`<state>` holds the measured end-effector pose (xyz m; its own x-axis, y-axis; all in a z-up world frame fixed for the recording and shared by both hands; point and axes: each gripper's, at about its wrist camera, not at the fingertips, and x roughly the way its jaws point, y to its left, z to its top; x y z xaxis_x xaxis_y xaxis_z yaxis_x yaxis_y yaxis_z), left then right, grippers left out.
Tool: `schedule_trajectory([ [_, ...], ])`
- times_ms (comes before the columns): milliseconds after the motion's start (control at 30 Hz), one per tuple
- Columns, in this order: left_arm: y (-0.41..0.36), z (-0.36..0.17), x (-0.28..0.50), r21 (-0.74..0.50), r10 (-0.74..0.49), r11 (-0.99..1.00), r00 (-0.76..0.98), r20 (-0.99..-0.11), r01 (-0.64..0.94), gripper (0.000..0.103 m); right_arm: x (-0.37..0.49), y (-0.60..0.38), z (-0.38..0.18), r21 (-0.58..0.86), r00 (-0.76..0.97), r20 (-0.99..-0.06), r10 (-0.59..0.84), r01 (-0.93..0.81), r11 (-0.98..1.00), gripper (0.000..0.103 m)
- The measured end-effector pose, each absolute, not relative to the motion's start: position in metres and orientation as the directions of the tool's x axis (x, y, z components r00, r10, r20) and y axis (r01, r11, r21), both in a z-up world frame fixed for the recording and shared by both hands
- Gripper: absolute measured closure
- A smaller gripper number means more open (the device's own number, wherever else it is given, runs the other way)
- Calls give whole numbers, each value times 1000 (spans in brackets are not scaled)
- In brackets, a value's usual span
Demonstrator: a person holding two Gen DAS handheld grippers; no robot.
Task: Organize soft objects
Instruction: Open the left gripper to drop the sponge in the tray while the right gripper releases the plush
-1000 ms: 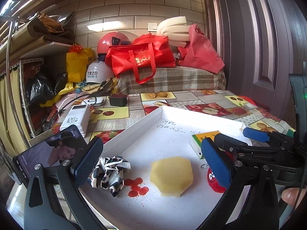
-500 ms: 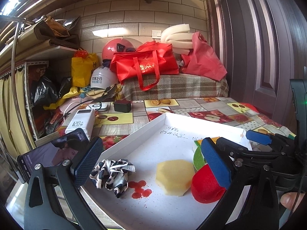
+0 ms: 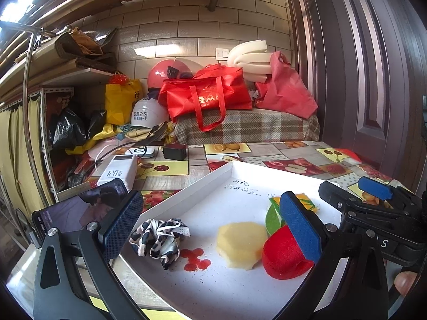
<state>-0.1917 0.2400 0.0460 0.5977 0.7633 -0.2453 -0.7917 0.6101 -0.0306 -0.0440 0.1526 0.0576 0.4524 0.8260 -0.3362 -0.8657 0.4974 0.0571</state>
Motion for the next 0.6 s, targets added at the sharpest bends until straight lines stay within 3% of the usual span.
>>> schedule_trajectory([
  [300, 221, 44, -205, -70, 771, 591, 589, -243, -803, 0, -66, 117, 59, 6, 456, -295, 840, -878, 479, 15],
  [600, 170, 45, -187, -48, 614, 762, 744, -263, -646, 0, -45, 47, 67, 80, 403, -256, 879, -897, 434, 15],
])
